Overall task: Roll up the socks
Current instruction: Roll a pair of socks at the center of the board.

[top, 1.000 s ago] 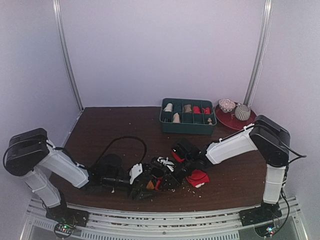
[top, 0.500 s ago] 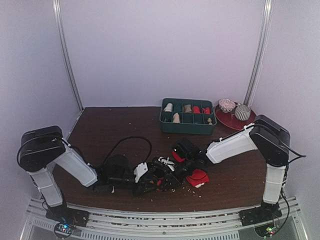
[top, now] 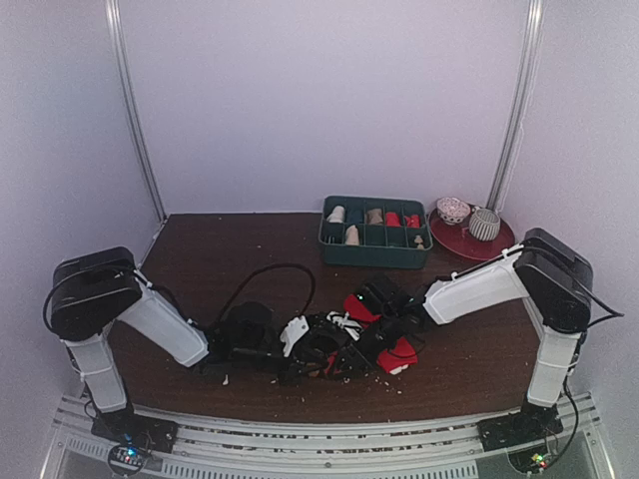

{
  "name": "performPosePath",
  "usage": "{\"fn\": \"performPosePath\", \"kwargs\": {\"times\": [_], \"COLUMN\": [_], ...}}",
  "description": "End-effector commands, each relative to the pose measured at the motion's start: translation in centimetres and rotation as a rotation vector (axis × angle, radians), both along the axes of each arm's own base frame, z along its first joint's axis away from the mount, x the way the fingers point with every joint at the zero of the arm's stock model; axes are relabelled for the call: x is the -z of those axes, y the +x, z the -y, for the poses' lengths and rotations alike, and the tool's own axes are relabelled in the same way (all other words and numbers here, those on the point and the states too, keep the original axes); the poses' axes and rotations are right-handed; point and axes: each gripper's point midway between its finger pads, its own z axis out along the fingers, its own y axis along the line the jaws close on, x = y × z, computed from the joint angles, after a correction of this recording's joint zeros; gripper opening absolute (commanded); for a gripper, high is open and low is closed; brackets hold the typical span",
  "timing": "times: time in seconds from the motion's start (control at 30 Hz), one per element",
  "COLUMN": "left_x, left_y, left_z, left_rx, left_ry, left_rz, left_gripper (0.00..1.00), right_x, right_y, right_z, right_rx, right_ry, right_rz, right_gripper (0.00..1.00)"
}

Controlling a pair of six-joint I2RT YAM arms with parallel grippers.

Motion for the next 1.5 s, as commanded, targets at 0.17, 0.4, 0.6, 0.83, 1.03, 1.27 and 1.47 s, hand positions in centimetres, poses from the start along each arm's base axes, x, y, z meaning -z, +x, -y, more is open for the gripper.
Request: {"fn": "performPosePath", "kwargs": {"times": [0.17, 0.4, 0.6, 0.83, 1.03, 1.27, 1.47], "left_x": [11.4, 12.3, 12.2, 12.1, 11.7, 8.6, 1.6], "left_y": [-4.3, -5.0, -5.1, -5.3, -5.6, -4.0, 0.0], "left_z": [-9.7, -10.2, -10.2, -10.1, -9.8, -7.9, -5.5], "left_rx": [-0.158, -0.147, -0.145, -0.128, -0.101, -0.056, -0.032], "left_ry": [0.45, 0.495, 0.499, 0.489, 0.467, 0.381, 0.238], "left_rz": [-0.613, -0.661, -0.665, -0.672, -0.674, -0.563, -0.237], "left_gripper": [0.0, 0.0, 0.0, 0.0, 0.0, 0.11, 0.57], "right_x": [-6.9, -6.9, -5.1, -2.7, 0.2, 3.8, 5.1], "right_y": [1.7, 0.6, 0.7, 1.2, 1.5, -0.1, -2.1], "right_z": [2.6, 2.5, 1.0, -0.4, 0.0, 2.4, 3.5], "right_rx": [0.105, 0.011, -0.058, -0.092, -0.094, -0.068, -0.035], "right_ry": [0.147, 0.044, -0.011, -0.055, -0.134, -0.204, -0.207], "right_rz": [0.625, 1.001, 1.056, 1.042, 0.999, 0.818, 0.552], "right_gripper": [0.5, 0.54, 0.55, 0.52, 0.39, 0.18, 0.17]}}
